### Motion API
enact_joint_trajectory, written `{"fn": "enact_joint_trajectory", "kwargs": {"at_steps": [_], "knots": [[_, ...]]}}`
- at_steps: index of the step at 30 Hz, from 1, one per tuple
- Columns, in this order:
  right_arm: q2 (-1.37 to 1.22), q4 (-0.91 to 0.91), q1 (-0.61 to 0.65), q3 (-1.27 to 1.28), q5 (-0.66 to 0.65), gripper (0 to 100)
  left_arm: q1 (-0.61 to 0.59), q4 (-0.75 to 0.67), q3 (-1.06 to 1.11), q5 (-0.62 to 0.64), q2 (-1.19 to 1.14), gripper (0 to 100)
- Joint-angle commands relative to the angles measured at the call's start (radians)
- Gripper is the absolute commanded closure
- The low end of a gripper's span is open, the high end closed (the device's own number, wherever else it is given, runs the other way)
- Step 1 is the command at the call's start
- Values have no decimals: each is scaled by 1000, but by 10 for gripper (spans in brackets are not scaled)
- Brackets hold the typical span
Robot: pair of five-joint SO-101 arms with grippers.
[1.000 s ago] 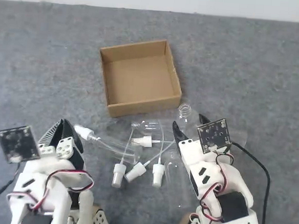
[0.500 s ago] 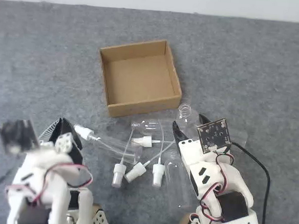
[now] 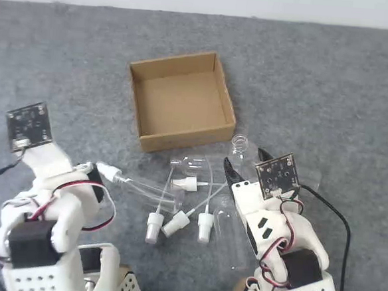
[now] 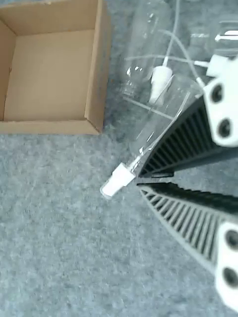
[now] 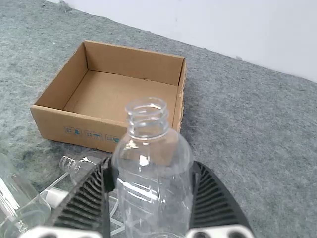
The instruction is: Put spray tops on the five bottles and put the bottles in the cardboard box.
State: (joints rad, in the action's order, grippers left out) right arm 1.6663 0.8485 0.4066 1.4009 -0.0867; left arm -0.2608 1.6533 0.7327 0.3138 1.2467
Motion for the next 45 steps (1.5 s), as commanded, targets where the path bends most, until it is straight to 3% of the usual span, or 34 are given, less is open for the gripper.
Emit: {"fn": "enact_joint_trajectory", "kwargs": {"at_steps": [1, 14, 18, 26, 38, 45], "knots": [[30, -27, -7, -11, -2, 993, -81, -41, 18, 3, -29, 988], [30, -27, -8, -11, -37, 993, -91, -135, 130, 8, -31, 988], [30, -27, -7, -9, -41, 993, -95, -149, 170, 135, -32, 989], [30, -27, -8, -9, -41, 993, -95, -169, 177, 140, -40, 989], [24, -27, -7, -9, -41, 993, -95, -189, 90, 140, -479, 989], [24, -27, -7, -9, -41, 993, -117, -361, 93, 169, -654, 989]]}}
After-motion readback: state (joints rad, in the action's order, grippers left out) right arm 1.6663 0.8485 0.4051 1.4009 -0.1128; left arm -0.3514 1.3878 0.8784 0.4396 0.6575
